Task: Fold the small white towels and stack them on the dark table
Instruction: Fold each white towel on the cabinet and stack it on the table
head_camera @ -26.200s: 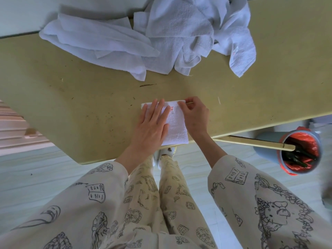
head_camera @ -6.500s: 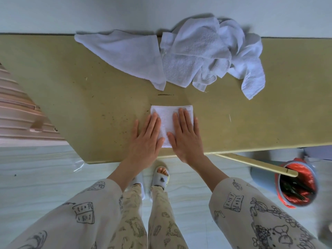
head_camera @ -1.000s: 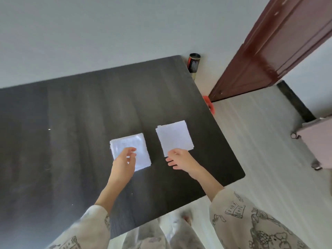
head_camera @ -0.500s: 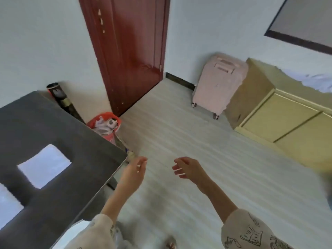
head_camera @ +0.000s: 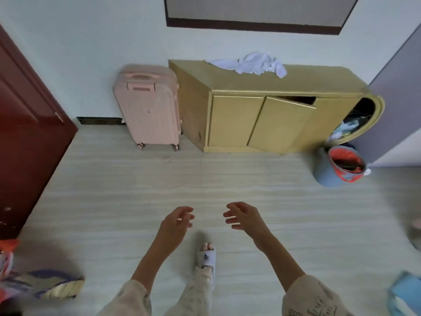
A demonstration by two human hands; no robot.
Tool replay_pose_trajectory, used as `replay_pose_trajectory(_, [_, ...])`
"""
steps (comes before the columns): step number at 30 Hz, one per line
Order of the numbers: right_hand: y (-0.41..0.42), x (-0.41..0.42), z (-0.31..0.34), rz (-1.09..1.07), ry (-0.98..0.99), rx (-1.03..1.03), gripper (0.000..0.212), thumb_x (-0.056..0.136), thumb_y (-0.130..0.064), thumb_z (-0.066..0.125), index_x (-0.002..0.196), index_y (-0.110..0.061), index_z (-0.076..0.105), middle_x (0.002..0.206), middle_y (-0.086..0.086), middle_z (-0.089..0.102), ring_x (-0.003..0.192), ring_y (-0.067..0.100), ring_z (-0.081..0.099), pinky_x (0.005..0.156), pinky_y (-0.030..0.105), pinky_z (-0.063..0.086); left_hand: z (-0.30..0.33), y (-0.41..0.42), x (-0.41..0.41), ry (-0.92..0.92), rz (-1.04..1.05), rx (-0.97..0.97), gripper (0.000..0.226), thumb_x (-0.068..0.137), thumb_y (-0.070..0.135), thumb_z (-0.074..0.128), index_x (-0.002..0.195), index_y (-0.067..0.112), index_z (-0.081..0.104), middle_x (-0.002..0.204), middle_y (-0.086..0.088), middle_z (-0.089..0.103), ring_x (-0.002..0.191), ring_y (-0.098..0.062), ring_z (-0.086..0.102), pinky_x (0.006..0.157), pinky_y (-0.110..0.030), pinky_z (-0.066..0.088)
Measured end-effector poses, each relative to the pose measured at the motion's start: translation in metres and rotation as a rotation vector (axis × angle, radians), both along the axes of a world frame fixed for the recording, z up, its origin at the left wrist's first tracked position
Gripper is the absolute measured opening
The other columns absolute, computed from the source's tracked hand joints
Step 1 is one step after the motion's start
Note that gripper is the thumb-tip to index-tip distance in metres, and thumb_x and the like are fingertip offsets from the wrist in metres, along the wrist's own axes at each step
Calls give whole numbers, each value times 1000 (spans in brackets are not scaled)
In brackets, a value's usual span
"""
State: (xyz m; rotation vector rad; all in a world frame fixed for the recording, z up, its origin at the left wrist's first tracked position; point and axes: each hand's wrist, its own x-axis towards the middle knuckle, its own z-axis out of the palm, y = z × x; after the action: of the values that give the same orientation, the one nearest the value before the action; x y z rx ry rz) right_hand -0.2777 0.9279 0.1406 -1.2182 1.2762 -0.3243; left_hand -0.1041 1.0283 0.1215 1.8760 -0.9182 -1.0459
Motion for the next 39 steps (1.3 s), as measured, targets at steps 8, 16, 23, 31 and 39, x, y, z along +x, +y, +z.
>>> replay_pose_trajectory(8, [-198,17,10,-108,-20,-10,21,96,-24,49,109,-12,61,94,4,69,85,17,65,77,29,51,14,-232,18,-18,-118,-46,18,96,10,42,104,19,56,88,6,63,77,-10,63,75,-26,50])
replay_pose_trajectory(16, [-377,27,7,-163,-9,9,23,96,-23,48,110,-10,61,93,4,69,82,17,65,76,30,51,13,-415,33,-33,-187,18,18,97,12,41,104,18,56,91,2,63,77,-8,62,67,-16,46])
replay_pose_trajectory(23, [-566,42,-1,-37,12,-6,23,96,-23,47,110,-9,60,92,4,68,84,19,64,82,34,51,2,-585,44,-50,-84,29,19,96,12,42,109,13,57,94,-1,63,79,-12,62,77,-25,49])
replay_pose_trajectory(31, [-752,74,12,78,50,-17,21,96,-20,46,106,-9,60,89,3,67,83,19,62,84,38,51,11,-746,61,-40,-36,51,19,96,15,45,111,15,57,96,2,62,81,-8,61,65,-14,45])
replay_pose_trajectory(39, [-876,133,-34,121,206,-36,22,94,-18,47,107,-8,62,100,7,65,90,21,59,82,36,49,-40,-873,118,-168,-107,201,23,95,16,47,113,10,59,108,-6,64,91,-14,56,80,-21,41])
